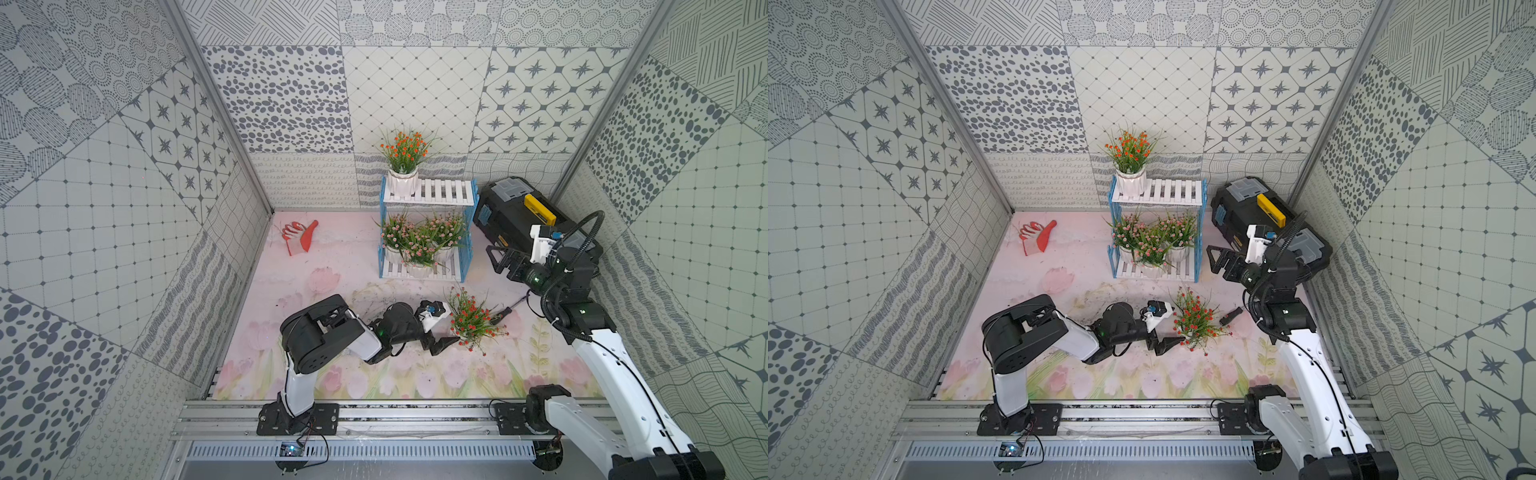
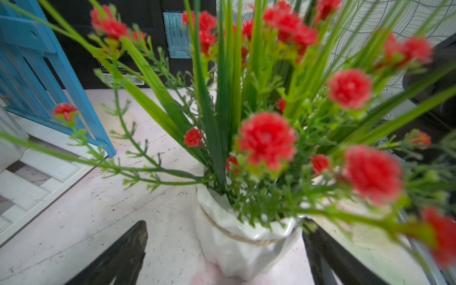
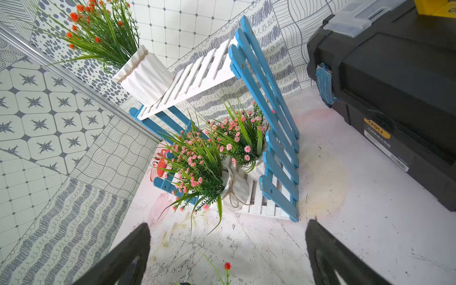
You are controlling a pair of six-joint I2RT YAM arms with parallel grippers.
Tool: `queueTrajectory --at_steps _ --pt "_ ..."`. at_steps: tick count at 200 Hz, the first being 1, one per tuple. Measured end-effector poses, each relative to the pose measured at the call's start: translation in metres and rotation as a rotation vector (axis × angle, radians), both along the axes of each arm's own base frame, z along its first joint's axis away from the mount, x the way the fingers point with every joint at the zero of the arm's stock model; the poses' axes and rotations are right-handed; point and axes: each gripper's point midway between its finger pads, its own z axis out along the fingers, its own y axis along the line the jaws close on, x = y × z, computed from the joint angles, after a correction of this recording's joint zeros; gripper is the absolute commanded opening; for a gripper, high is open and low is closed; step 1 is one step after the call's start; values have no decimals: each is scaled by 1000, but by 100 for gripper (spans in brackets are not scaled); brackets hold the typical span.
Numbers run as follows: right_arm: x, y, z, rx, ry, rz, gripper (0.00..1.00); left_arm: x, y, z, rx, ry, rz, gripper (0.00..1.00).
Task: Place the baby's breath potted plants on the rack by color
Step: Pick up the baby's breath potted plant from the center of the board.
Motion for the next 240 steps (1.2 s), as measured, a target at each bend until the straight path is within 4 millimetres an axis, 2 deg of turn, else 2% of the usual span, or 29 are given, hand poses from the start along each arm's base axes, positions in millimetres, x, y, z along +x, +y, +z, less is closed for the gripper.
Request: queueTrajectory --at_steps 93,240 --pt "0 0 -4 -1 4 0 98 -9 -17 17 -54 -24 -34 98" --pt "-1 0 -6 -13 12 2 98 -19 -30 -3 -18 54 -89 98"
